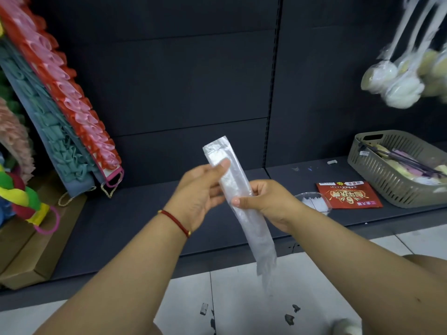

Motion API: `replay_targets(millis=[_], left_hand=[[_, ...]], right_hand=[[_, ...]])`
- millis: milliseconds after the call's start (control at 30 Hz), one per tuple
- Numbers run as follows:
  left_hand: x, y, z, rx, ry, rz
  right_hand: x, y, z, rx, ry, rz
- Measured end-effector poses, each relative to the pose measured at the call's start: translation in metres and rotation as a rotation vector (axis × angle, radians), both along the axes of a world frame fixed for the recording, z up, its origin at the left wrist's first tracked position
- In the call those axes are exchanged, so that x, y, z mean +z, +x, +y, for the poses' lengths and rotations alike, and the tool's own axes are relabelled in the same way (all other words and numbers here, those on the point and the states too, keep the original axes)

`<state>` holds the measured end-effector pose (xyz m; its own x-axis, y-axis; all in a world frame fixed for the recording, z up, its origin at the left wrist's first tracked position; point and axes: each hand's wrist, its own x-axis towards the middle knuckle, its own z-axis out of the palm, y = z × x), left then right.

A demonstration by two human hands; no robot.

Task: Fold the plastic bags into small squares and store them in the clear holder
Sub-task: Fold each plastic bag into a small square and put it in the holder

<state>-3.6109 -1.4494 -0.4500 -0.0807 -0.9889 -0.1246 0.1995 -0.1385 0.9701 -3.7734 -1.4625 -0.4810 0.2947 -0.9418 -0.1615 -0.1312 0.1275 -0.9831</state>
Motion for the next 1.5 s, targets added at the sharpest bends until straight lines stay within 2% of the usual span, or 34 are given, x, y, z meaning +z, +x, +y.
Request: replay_targets(millis=[100,233,367,433,533,633,700,767,867,933,1000,1100,1200,1367,1433,1500], left_hand=[[-0.005,-0.009,-0.004,0.154,-0.105,-0.229],[0.001,0.001,-0.014,0.303,-0.125,-0.215],[0.003,0.018,-0.022,0.393,-0.142,-0.189],[0.001,0.02,-0.022,0.396,-0.165,-0.222],[0.001,0.017,-0.021,0.369,-0.214,-0.286],[0.001,0.007,-0.018,0.275,-0.262,-0.381],[0.001,0.0,-0.014,0.194,-0.282,-0.429],[0.001,-0.004,-0.012,0.148,-0.3,-0.41],[0.003,0.0,-0.015,0.208,-0.274,-0.324],[0.003,0.002,-0.016,0.195,-0.192,-0.199],[0.0,-0.002,-0.012,0.09,-0.086,-0.102],[-0.011,-0.013,-0.007,-0.005,0.018,-0.203],[-0.017,-0.016,-0.008,0.102,-0.022,-0.26],[-0.018,-0.002,-0.016,0.155,-0.061,-0.297],[-0.02,-0.001,-0.015,0.122,-0.06,-0.323],[-0.019,-0.005,-0.012,0.095,-0.069,-0.33]], right_hand=[[-0.002,0.0,0.0,-0.029,-0.016,0.066],[-0.013,0.001,0.004,-0.003,-0.034,0.285],[-0.03,-0.006,0.011,0.162,-0.007,0.556],[-0.03,-0.01,0.012,0.222,0.006,0.602],[-0.022,-0.015,0.007,0.243,-0.04,0.486],[-0.009,-0.011,0.005,0.117,-0.094,0.226],[-0.003,-0.007,0.004,0.016,-0.171,0.157],[-0.003,-0.005,0.002,-0.047,-0.221,0.173],[-0.006,-0.008,0.001,-0.048,-0.175,0.194],[-0.008,-0.01,0.001,-0.055,-0.15,0.206],[-0.01,-0.01,0.0,-0.086,-0.151,0.17],[-0.009,-0.011,-0.001,-0.157,-0.138,0.115],[-0.01,-0.011,-0.001,-0.128,-0.127,0.11],[-0.009,-0.01,0.003,0.057,-0.056,0.308],[-0.007,-0.008,0.004,0.047,-0.068,0.206],[-0.006,-0.007,0.001,-0.056,-0.109,0.085]])
